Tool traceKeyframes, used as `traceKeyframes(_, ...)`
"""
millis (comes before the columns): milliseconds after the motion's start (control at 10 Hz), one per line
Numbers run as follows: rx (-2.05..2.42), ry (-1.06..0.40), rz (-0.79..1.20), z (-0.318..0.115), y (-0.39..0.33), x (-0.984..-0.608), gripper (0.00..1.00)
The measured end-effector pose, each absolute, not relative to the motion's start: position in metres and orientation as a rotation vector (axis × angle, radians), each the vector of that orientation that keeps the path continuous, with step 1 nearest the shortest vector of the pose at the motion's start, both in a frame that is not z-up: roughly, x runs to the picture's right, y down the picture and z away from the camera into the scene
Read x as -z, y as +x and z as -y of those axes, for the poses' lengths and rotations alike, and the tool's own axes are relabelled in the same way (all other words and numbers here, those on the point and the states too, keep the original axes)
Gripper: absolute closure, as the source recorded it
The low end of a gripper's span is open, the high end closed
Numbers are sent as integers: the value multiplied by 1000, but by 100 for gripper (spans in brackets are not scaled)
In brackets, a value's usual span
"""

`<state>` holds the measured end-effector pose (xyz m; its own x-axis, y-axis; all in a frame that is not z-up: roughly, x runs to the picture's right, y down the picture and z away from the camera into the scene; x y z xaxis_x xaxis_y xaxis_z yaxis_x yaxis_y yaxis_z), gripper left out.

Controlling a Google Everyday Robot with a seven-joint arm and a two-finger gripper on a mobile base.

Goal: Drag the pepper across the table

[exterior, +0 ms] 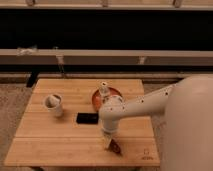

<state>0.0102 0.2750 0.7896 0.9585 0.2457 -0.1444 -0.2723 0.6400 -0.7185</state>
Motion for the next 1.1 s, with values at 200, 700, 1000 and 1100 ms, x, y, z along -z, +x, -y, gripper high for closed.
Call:
traceKeyframes(200, -279, -812, -33, -274, 11, -787, 75)
traceKeyframes(700, -213, -740, 14, -259, -8, -767, 100)
traceKeyframes(1000, -165, -694, 95, -248, -30, -752, 100)
traceKeyframes(1100, -153, -691, 125, -247, -37, -749, 100)
